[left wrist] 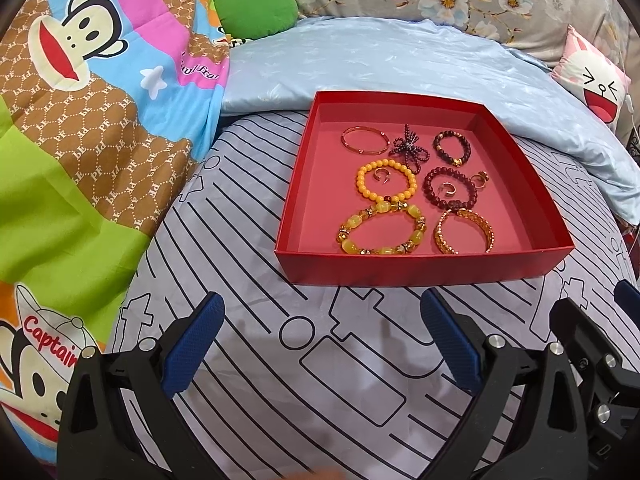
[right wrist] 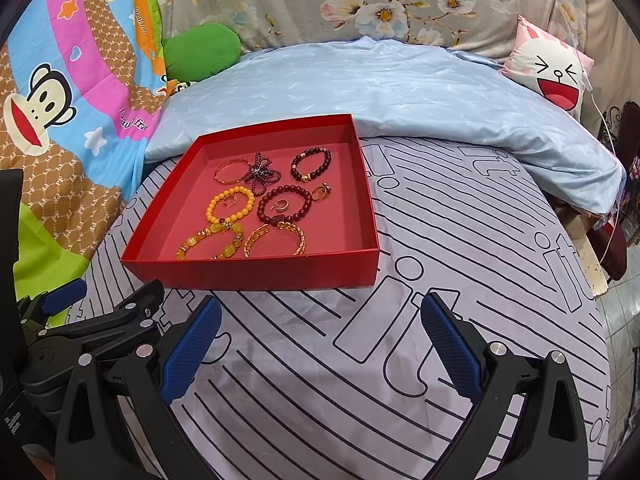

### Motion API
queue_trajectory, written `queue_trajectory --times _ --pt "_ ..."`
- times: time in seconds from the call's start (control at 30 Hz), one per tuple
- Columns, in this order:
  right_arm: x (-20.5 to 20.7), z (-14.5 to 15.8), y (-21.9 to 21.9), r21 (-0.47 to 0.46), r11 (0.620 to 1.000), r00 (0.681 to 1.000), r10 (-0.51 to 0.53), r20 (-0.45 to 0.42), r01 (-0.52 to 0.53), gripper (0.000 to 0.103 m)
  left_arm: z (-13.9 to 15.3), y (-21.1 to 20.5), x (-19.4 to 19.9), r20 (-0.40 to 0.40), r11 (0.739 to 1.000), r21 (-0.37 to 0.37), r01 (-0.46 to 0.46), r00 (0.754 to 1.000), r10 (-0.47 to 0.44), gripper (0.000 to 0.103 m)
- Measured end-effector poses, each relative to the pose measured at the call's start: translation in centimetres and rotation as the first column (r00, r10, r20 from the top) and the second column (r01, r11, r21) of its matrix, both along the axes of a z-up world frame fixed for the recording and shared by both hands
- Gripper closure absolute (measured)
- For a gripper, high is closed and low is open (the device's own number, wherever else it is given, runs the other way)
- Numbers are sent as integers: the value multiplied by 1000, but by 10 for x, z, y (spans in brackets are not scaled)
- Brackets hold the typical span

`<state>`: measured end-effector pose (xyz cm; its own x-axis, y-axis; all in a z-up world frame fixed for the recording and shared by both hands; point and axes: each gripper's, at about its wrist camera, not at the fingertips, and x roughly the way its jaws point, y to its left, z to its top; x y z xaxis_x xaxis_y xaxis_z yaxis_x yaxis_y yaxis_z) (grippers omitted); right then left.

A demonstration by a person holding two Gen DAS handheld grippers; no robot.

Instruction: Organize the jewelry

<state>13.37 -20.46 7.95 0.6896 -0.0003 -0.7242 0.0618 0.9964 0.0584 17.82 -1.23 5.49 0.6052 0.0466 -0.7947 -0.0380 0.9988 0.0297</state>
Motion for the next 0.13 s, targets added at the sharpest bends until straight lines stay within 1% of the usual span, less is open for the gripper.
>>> queue_trajectory --times 0.13 --pt "0 0 0 -1 1000 1000 -2 0 2 7 -1 0 1 -9 1000 -9 10 1000 -10 9"
